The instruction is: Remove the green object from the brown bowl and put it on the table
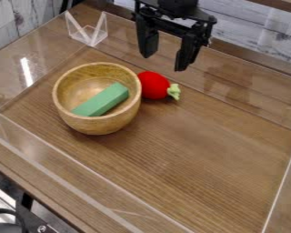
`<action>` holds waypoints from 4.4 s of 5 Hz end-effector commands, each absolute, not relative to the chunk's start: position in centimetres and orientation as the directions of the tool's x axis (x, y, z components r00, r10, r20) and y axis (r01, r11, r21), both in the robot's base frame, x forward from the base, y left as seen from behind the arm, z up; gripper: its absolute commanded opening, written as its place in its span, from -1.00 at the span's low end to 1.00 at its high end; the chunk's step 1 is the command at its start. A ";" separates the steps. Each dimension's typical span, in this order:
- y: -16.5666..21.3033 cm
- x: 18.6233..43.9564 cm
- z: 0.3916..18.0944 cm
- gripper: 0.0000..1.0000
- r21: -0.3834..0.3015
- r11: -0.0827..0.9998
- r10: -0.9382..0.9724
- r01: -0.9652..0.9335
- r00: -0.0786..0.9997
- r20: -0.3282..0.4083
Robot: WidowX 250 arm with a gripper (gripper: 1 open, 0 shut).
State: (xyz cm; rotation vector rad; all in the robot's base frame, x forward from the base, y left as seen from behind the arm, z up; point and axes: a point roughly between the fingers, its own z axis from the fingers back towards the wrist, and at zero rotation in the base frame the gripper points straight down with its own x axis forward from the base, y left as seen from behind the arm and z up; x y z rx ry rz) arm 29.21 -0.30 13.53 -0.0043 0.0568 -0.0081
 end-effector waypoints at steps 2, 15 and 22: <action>-0.3 27.8 12.5 1.00 -0.002 1.000 -0.005 0.005 0.994 -0.109; 8.3 26.6 4.0 1.00 0.051 0.996 0.081 -0.078 0.995 -0.056; 11.9 27.0 7.8 -1.00 0.004 0.984 0.177 -0.177 0.984 -0.004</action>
